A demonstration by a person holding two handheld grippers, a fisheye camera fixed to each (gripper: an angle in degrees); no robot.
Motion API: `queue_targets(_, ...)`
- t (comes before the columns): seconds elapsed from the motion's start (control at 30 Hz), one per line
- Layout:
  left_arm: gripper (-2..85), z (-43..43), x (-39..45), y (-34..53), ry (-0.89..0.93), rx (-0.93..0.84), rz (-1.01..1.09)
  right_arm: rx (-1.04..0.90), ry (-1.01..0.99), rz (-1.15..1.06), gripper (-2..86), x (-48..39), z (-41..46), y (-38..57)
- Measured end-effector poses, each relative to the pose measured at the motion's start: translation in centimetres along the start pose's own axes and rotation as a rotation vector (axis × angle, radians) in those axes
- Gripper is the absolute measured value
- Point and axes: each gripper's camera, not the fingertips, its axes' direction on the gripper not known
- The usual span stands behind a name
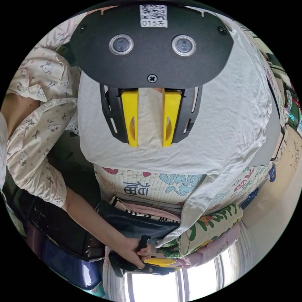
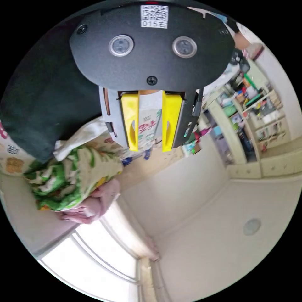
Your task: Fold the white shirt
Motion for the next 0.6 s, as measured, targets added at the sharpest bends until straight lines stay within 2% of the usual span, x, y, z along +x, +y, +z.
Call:
queue_targets(0.13, 11.4, 0.0, 0.3, -0.7, -0.006, 0.001, 0.003, 0.011, 0.165, 0.259, 13.7, 9.4, 1.6, -2.6)
queue_targets(0.27, 11.5, -0.1, 0.9, -1.3, -0.026, 0.005, 0.013, -0.086, 0.24, 0.319, 13.7, 13.0, 5.7, -1.6)
queue_targets(0.33, 11.5, -0.1, 1.0, -1.7, -0.023, 0.005, 0.012, -0.014, 0.225, 0.339, 12.3, 13.8, 5.8, -2.1)
queue_targets(0.5, 11.4, -0.1, 0.9, -2.8, 0.001, 0.002, 0.0, -0.009, 0.238, 0.362, 11.6, 15.2, 6.7, -2.2)
queue_targets(0.57, 11.4, -0.2, 1.1, -3.2, -0.001, 0.003, 0.001, 0.049, 0.219, 0.36, 10.8, 15.8, 5.7, -1.4)
queue_targets(0.6, 11.4, -0.3, 1.2, -3.5, -0.004, 0.003, 0.003, 0.137, 0.233, 0.392, 9.7, 16.1, 4.1, -0.6)
